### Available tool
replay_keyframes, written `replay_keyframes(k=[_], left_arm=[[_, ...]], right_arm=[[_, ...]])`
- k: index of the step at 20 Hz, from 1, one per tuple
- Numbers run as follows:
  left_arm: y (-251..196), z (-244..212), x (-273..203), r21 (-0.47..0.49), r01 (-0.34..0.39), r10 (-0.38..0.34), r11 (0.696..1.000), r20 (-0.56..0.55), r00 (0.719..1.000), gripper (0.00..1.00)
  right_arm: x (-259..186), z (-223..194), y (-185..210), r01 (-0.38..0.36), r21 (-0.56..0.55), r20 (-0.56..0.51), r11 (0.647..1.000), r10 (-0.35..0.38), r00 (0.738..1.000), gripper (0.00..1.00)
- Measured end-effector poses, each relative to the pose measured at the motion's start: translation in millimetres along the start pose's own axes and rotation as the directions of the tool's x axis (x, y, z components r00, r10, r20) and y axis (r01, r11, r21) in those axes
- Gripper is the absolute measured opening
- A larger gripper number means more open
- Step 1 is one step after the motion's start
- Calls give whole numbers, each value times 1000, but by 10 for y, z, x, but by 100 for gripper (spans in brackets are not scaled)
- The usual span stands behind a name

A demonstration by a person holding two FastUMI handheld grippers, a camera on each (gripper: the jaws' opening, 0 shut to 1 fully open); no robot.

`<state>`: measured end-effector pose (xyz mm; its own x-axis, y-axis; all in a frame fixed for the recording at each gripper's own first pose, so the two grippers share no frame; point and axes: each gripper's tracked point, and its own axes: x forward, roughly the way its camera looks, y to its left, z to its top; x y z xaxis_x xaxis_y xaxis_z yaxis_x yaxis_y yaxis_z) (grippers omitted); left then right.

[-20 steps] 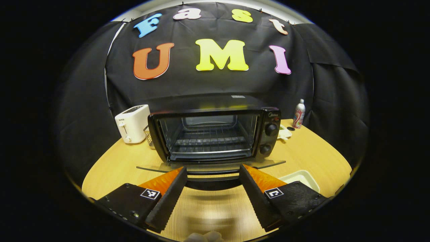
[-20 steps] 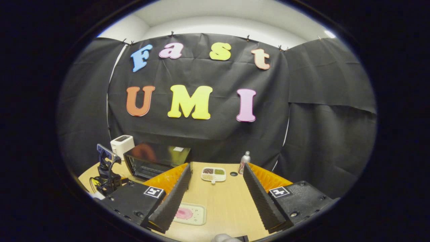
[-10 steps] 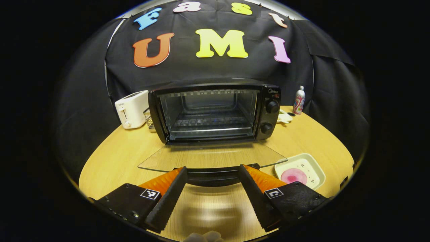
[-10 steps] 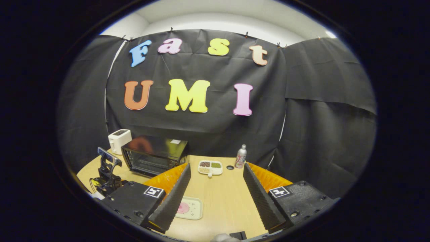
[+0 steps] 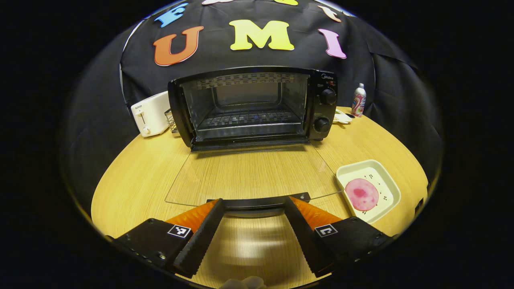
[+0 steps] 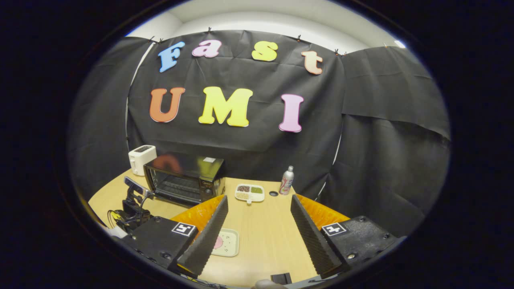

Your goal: Open the electric oven with the left hand, put the food in, and close the electric oven.

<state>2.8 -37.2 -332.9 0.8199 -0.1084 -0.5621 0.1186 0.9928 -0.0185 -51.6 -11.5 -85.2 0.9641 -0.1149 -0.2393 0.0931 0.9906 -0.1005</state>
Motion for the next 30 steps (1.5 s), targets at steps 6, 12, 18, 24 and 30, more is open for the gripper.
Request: replay_keyframes(k=[6,12,18,24,30], left_arm=[[96,223,-195,-23,-4,5,1000,77,997,97],[226,462,-608,-39,-21,26,999,137,990,96],[396,900,-1096,-54,-43,55,998,251,966,96],[534,1336,-1654,-50,-94,106,994,356,929,96],[474,1668,-2034,-53,-98,111,994,403,908,96]], right_arm=[[169,-253,18,-14,-11,-58,1000,14,998,100],[493,-790,128,-48,1,-177,999,48,983,100],[918,-1661,340,-94,69,-370,993,113,922,89],[1247,-2415,610,-126,186,-542,974,209,814,72],[1562,-2749,652,-98,241,-634,966,233,738,52]])
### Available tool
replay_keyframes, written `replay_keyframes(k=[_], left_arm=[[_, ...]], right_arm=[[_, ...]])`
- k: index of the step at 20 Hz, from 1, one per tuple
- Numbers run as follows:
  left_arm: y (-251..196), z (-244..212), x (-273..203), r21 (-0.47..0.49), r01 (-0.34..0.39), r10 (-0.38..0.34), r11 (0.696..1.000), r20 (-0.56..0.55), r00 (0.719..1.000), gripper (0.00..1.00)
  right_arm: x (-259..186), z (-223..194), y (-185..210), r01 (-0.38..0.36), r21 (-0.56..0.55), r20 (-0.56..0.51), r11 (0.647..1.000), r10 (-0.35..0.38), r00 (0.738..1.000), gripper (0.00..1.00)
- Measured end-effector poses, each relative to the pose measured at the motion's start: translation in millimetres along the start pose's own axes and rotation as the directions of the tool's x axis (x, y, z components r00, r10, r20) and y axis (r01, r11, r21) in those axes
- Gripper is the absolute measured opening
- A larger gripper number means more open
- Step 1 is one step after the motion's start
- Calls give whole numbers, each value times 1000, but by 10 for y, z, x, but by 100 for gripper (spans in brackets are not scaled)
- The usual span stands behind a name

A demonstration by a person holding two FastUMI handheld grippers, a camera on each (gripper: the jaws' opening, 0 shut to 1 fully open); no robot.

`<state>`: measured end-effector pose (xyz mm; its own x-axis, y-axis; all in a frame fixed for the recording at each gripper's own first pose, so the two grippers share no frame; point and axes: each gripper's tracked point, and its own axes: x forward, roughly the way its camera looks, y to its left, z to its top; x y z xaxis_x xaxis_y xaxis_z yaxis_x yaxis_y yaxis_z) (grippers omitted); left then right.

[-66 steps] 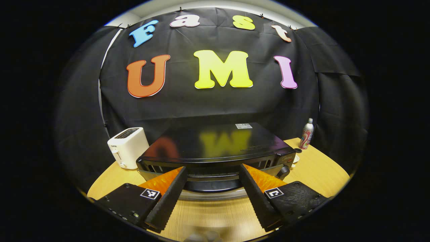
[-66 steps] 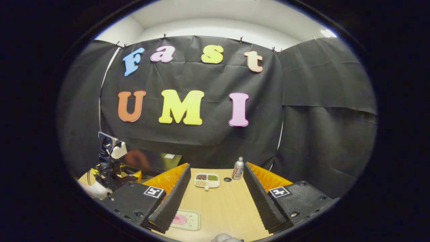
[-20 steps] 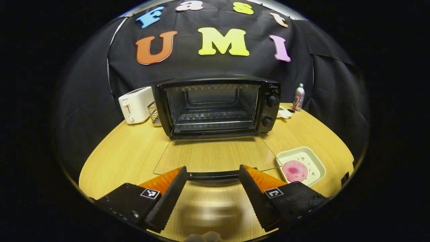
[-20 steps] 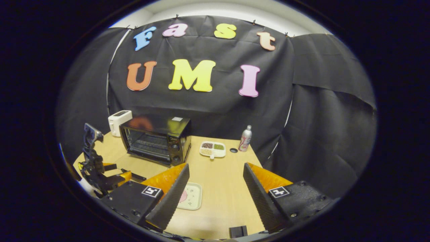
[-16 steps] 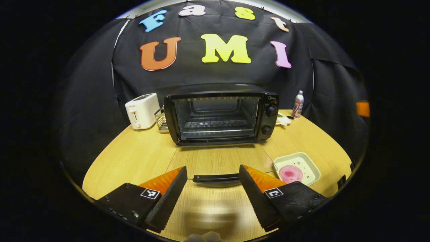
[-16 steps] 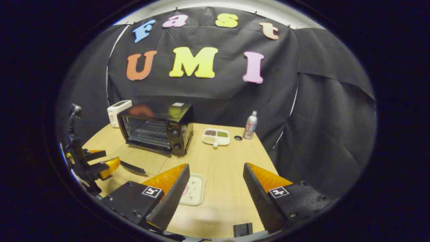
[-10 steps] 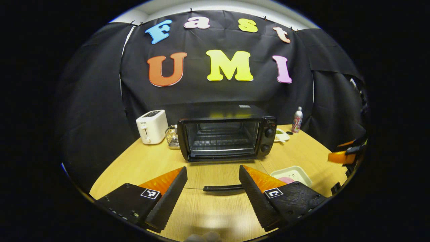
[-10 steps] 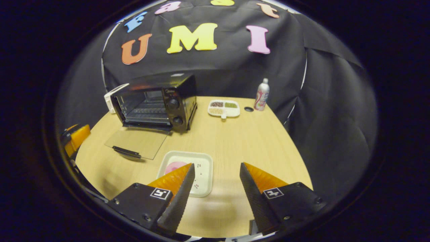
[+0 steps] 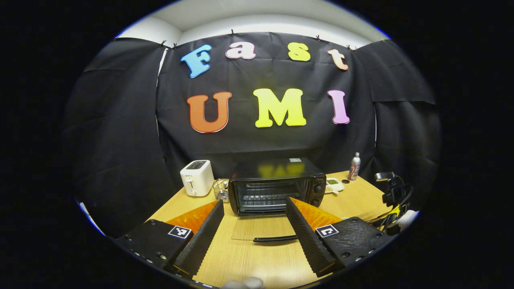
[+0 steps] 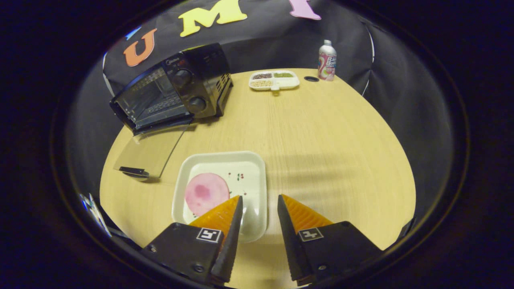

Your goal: Open the electric oven with the left hand, put the food in, and close the electric oven.

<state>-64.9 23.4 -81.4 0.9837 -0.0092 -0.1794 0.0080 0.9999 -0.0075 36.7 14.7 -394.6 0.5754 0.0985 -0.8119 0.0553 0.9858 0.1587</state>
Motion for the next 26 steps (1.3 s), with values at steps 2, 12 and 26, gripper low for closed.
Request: replay_keyframes(k=[2,12,26], left_arm=[[-45,76,4,4,10,-10,1000,2,1000,96],[-331,243,218,13,72,-71,997,-27,997,97],[-490,339,300,-26,40,-40,999,7,999,96]], right_arm=[[103,-31,-51,21,-9,-42,1000,-22,999,38],[147,-27,-51,1,82,-257,997,20,966,6],[-9,-96,-93,-261,409,-259,874,386,885,4]])
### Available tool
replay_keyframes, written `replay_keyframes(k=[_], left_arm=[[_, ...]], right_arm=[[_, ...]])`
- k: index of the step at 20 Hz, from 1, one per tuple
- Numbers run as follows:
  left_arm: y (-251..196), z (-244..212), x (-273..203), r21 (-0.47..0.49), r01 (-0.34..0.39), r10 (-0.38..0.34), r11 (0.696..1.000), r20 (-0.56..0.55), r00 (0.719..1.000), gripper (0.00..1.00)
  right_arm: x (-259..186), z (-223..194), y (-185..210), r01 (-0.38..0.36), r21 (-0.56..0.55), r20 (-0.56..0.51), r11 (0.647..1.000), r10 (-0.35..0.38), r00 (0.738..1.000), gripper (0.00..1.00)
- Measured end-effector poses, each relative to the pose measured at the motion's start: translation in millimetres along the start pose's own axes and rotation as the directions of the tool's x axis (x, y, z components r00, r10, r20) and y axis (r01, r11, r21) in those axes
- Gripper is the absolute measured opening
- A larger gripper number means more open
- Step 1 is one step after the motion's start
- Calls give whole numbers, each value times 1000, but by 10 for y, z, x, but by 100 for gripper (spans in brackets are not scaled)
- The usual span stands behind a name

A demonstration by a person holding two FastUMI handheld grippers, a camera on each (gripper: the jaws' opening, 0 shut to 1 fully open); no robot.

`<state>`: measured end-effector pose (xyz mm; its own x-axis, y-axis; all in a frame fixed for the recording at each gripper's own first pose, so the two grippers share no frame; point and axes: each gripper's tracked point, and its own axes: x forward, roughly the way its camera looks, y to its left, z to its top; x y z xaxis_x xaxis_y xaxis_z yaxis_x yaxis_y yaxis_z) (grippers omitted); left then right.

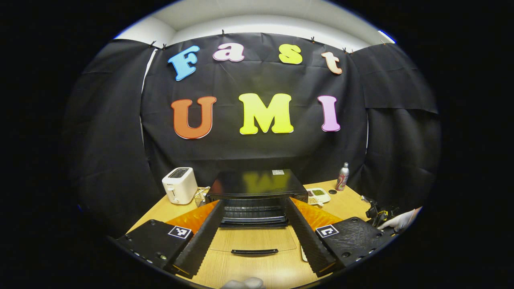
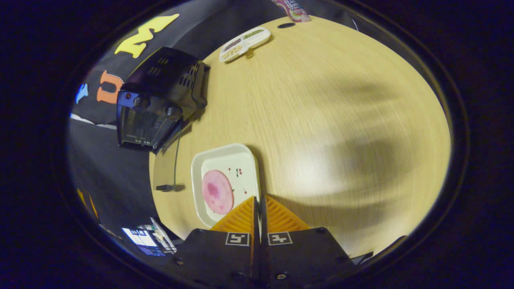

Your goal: Open the electric oven with the left hand, put the food in, and close the electric oven.

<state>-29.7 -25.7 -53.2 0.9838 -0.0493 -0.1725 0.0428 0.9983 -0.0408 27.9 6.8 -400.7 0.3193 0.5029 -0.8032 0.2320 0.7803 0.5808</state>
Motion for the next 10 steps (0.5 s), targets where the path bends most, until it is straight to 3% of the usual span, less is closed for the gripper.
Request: replay_keyframes(k=[1,10], left_arm=[[10,24,-16,-2,-11,11,1000,5,1000,96],[34,65,-98,1,-49,49,999,14,999,96]], right_arm=[[-11,24,24,-22,12,15,1000,22,1000,0],[-418,247,339,-162,127,199,979,135,971,4]])
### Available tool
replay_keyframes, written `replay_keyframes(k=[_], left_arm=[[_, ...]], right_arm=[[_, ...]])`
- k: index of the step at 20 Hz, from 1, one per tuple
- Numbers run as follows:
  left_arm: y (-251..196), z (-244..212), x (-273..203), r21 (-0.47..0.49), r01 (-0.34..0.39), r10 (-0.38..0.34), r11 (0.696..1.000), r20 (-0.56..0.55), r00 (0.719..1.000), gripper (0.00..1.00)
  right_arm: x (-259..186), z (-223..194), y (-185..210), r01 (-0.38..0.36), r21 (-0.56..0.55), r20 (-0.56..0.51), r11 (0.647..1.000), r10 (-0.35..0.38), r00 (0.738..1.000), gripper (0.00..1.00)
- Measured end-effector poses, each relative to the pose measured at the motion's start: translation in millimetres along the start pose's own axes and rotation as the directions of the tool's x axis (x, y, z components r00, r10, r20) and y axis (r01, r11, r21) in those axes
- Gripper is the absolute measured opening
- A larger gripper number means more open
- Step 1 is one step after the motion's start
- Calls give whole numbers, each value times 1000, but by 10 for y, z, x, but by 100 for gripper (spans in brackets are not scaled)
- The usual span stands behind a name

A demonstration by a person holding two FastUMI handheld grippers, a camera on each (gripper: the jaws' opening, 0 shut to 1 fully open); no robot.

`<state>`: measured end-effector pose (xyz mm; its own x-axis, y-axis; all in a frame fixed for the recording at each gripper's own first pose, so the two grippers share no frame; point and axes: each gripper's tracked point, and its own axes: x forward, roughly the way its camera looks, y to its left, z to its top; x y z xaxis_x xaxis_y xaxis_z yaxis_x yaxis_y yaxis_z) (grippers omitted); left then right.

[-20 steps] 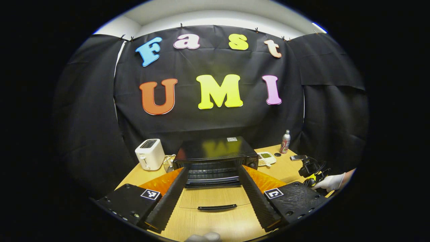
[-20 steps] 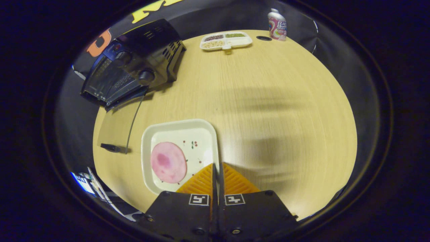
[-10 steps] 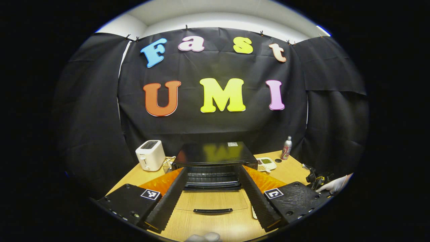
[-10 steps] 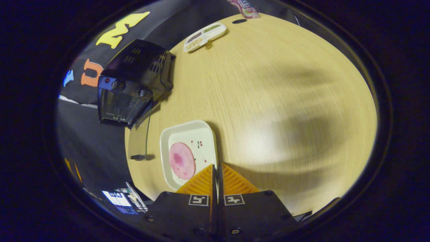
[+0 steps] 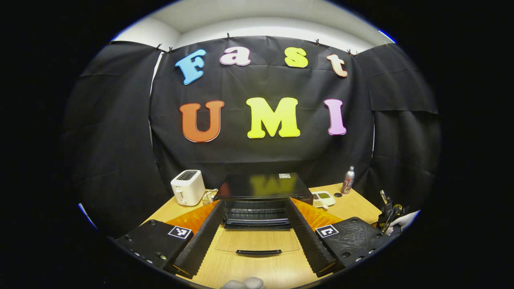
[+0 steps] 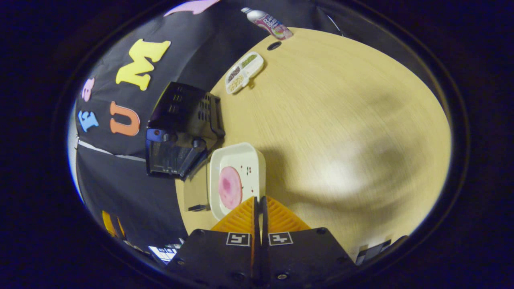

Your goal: Open the electric oven with the left hand, put the food in, and close the electric oven.

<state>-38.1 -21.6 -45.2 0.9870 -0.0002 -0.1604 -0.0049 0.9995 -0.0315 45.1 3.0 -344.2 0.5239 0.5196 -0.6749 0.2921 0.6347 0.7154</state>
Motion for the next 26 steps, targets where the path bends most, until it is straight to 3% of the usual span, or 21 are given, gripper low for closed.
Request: replay_keyframes(k=[6,12,13,18,23,26], left_arm=[[111,-56,-89,13,-37,37,999,-9,999,100],[271,-78,-217,17,-57,57,998,-21,998,96],[306,-80,-240,22,-57,58,998,-26,998,96],[611,-87,-317,47,-82,84,996,-41,996,96],[912,-80,-255,70,-119,123,990,-47,991,100],[1015,-113,-172,69,-133,137,989,-56,989,97]], right_arm=[[35,-265,647,-71,76,54,995,67,996,4],[497,-583,1385,-140,143,97,980,127,987,0],[590,-604,1505,-160,147,108,976,145,984,4],[1148,-531,1942,-210,236,153,949,177,972,1],[1601,-301,2227,-228,248,212,942,177,961,4],[1798,-157,2309,-223,236,233,946,168,958,4]])
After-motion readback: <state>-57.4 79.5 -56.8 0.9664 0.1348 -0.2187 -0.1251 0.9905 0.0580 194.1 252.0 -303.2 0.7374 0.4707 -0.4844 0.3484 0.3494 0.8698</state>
